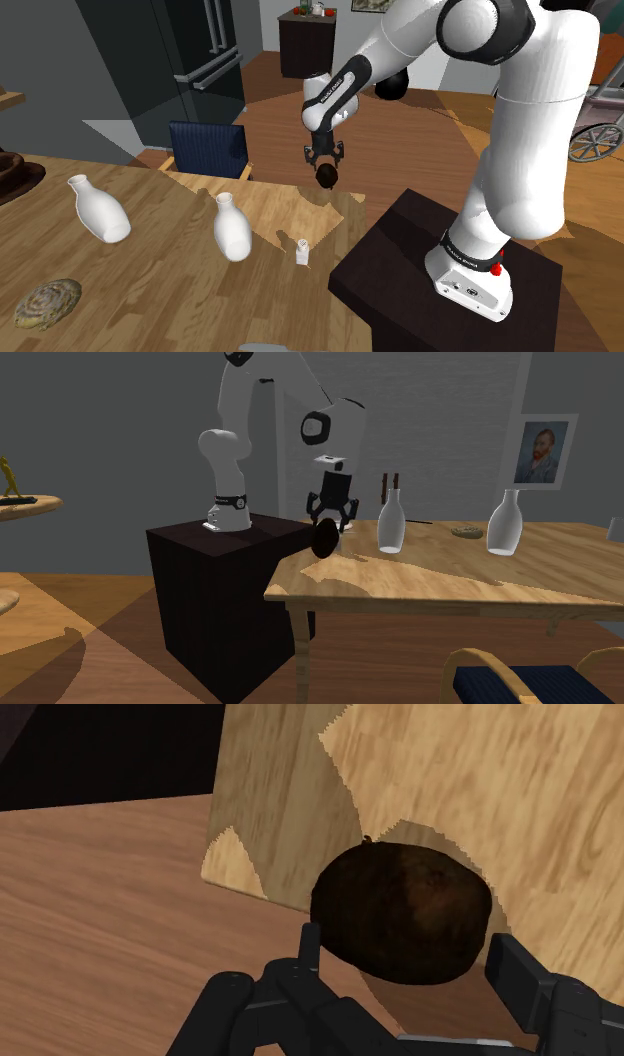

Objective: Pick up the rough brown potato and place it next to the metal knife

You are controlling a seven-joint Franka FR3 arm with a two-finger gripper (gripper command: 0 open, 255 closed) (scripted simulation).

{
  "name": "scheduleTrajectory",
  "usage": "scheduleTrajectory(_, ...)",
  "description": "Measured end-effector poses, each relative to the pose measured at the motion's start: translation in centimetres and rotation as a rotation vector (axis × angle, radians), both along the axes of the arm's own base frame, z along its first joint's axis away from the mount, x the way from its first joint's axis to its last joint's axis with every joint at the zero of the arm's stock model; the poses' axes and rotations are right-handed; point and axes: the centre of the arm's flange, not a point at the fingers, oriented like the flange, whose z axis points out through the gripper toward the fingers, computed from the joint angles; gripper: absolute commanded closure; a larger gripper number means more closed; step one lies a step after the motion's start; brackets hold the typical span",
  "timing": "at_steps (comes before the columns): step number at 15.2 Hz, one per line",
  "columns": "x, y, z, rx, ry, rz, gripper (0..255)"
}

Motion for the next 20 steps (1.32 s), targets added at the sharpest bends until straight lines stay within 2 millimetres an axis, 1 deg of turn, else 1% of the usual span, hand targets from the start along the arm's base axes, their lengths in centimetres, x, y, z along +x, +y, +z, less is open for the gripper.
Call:
scheduleTrajectory(3, -1.6, 3.3, 0.2, 0.000, 0.000, 0.000, 255)
scheduleTrajectory(4, -2.4, 4.6, 0.1, 0.000, 0.000, 0.000, 255)
scheduleTrajectory(5, -3.0, 5.5, 0.1, 0.000, 0.000, 0.000, 255)
scheduleTrajectory(7, -4.5, 8.2, 0.0, 0.000, 0.000, 0.000, 255)
scheduleTrajectory(9, -5.9, 10.2, 0.1, 0.000, 0.000, 0.000, 255)
scheduleTrajectory(13, -8.4, 14.8, 0.4, 0.000, 0.000, 0.000, 255)
scheduleTrajectory(16, -10.1, 18.3, -0.1, 0.000, 0.000, 0.000, 255)
scheduleTrajectory(18, -11.4, 20.9, 0.3, 0.000, 0.000, 0.000, 255)
scheduleTrajectory(19, -12.5, 21.8, 0.3, 0.000, 0.000, 0.000, 255)
scheduleTrajectory(20, -13.0, 22.6, 0.3, 0.000, 0.000, 0.000, 255)
